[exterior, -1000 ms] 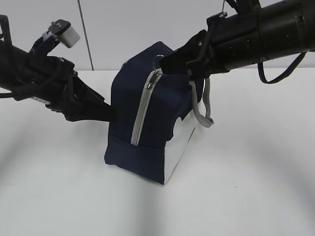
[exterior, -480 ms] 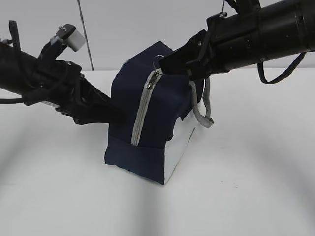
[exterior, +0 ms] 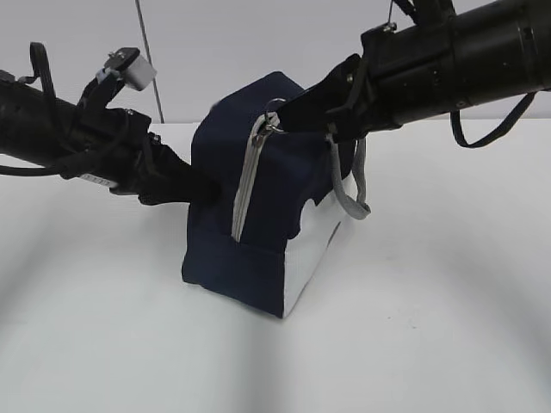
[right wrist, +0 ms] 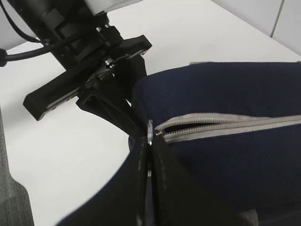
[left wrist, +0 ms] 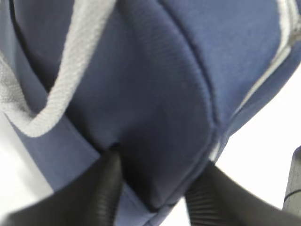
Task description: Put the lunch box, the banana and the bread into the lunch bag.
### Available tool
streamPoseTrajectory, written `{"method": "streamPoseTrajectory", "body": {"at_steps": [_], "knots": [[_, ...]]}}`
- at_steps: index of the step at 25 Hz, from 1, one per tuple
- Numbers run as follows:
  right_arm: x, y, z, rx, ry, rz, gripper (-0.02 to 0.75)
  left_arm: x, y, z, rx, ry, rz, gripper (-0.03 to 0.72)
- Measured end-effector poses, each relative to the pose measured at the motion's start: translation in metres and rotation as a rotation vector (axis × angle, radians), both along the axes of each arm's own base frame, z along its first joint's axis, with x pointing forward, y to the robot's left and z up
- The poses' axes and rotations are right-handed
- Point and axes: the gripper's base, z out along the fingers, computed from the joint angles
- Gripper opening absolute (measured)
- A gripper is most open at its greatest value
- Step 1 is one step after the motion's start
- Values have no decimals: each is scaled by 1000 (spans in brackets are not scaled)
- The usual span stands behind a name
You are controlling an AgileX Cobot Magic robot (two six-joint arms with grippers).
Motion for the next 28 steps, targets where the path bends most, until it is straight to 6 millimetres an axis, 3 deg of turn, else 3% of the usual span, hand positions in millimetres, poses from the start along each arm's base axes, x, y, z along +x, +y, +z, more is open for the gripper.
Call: {"method": "streamPoseTrajectory", "body": {"at_steps": [6, 8, 18, 23, 28], "knots": [[0, 0, 0, 0, -1, -2, -16, -5, -5, 4, -76, 51, -38, 47], [2, -1, 1, -2, -10, -16, -16, -9, -6, 6, -101, 76, -75, 11], [6, -3, 2, -11, -37, -61, -16, -26, -30, 8, -133, 115, -195, 5], [10, -3, 13, -41, -97, -49, -16, -35, -47, 6, -98, 97, -244, 4], [14, -7, 21, -71, -144, -54, -16, -37, -51, 4, -75, 88, -256, 4]]}}
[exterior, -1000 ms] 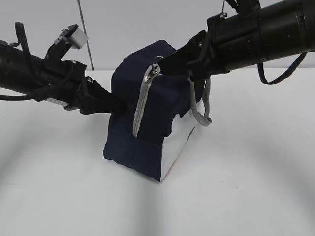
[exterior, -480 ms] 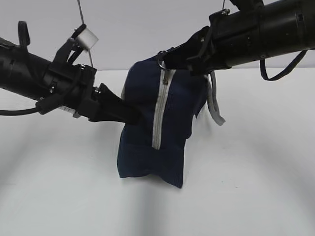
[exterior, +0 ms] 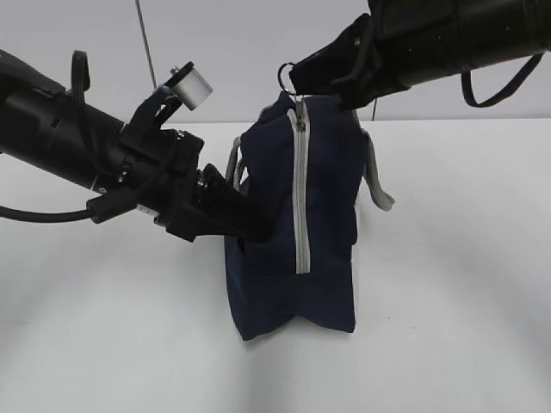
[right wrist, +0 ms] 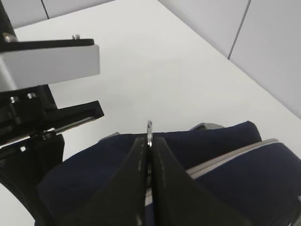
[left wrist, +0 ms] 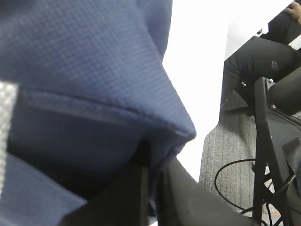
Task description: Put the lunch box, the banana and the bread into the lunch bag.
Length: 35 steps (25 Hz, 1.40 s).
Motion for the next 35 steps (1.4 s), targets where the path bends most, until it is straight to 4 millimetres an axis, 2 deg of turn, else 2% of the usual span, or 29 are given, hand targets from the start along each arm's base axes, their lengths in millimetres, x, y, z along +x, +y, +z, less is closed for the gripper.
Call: {"method": "streamPoseTrajectory", "body": {"at_steps": [7, 13, 19, 24, 29, 31, 33, 35], "knots": [[6, -2, 1, -16, -22, -25, -16, 1, 0, -5, 13, 15, -2, 4], [29, -17, -10, -13, 47, -22, -16, -1, -1, -5, 19, 29, -2, 4], [51, -36, -11, 29, 115, 24, -16, -2, -1, -5, 15, 41, -8, 4], [64, -34, -11, 57, 131, 33, -16, -2, -2, -5, 12, 45, -10, 4], [64, -35, -10, 76, 159, 63, -16, -2, -2, -5, 16, 84, 21, 7], [62, -34, -9, 78, 169, 84, -16, 0, -1, -6, 24, 126, 78, 60], [59, -33, -9, 82, 184, 116, -16, 5, 4, -6, 25, 160, 131, 190], [56, -32, -8, 84, 198, 143, -16, 10, 13, -5, 10, 210, 188, 366]]}}
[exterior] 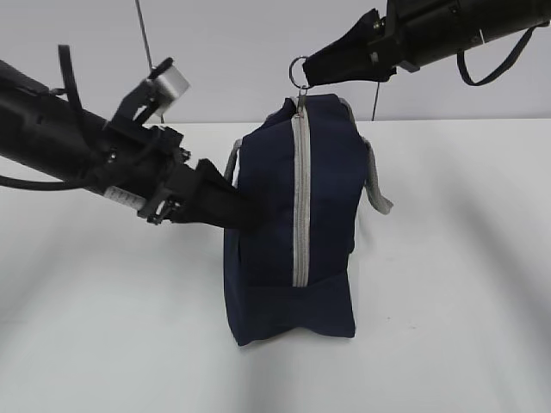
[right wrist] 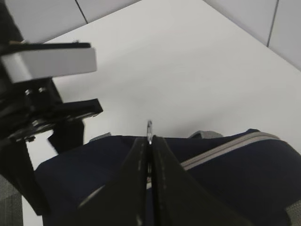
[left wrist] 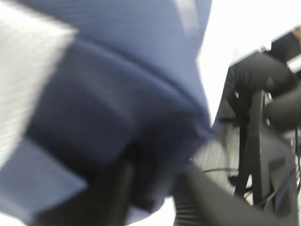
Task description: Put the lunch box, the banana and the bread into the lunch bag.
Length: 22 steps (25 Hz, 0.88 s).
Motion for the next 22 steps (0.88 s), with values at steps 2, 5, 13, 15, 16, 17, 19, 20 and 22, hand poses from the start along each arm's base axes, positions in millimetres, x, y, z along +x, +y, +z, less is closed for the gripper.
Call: {"method": "streamPoseTrajectory", "body": {"at_steps": [2, 5, 13, 15, 16, 17, 19, 20, 22], "knots": [[-1, 0, -1, -5, 6, 16, -16, 5, 11, 3, -41, 74, 53, 491], [-3, 0, -2, -18, 9, 28, -16, 11, 27, 11, -150, 195, 126, 559], [-3, -1, -3, -33, 9, 33, -16, 22, 33, 20, -277, 430, 351, 519], [-3, -1, -3, -36, 8, 34, -16, 22, 31, 19, -270, 443, 375, 503], [-3, -1, -3, -36, 8, 34, -16, 22, 30, 18, -267, 453, 390, 500], [-3, -1, -3, -38, 8, 34, -16, 23, 29, 18, -261, 458, 400, 496], [-3, -1, -3, -38, 8, 34, -16, 22, 25, 17, -253, 458, 410, 489], [-3, -1, -3, -38, 8, 34, -16, 22, 23, 17, -249, 456, 413, 487], [-3, -1, -3, -38, 8, 34, -16, 21, 19, 16, -241, 452, 415, 478]]}}
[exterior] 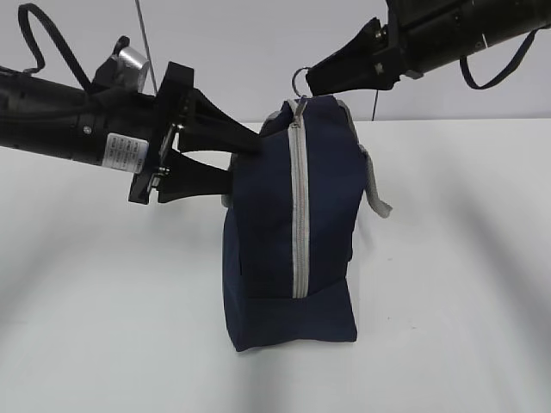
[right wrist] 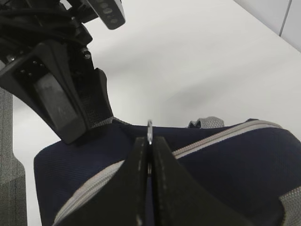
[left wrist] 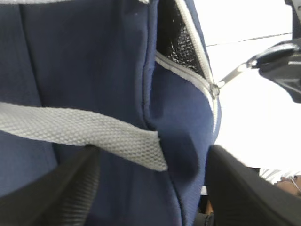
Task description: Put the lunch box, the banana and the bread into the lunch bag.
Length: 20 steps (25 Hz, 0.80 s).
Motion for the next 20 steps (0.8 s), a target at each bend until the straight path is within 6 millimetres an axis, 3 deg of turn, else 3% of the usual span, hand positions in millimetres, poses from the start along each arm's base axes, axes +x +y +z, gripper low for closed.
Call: {"method": "streamPoseTrajectory", "body": {"at_steps": [4, 6, 8, 12, 20], "knots": [[2, 0, -3, -1, 7, 0, -16, 0, -8, -5, 25, -3, 12, 454], [2, 0, -3, -1, 8, 0, -16, 1, -9, -6, 32, -6, 18, 407], [2, 0, -4, -2, 10, 0, -16, 1, -9, -6, 33, -6, 23, 312], [2, 0, -4, -7, 14, 6, -16, 1, -10, -5, 19, -13, 17, 50], [16, -4, -4, -15, -59, -131, -16, -3, -11, -3, 3, -29, -33, 15]]}}
